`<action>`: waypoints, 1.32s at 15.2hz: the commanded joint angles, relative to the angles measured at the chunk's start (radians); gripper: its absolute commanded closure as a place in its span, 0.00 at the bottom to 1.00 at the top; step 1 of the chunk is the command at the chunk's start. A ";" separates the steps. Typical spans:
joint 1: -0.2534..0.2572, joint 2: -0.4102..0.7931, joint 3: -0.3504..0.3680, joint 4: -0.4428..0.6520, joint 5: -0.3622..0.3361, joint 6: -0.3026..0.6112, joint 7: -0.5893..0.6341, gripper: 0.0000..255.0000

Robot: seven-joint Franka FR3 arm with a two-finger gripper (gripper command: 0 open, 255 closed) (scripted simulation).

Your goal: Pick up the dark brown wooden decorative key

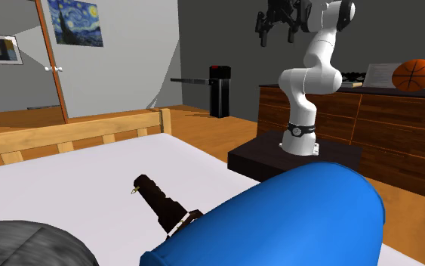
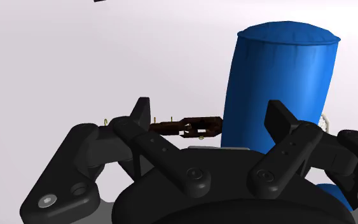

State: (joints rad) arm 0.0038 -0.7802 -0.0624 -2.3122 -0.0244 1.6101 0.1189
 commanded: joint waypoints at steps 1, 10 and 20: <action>0.000 0.000 0.000 0.000 0.000 0.000 0.000 0.00; -0.054 0.055 -0.116 -0.264 0.113 0.455 0.067 0.00; 0.074 0.328 -0.326 -0.401 0.441 1.014 -0.042 0.00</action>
State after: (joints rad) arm 0.0454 -0.4937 -0.3552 -2.7135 0.3579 2.5621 0.1051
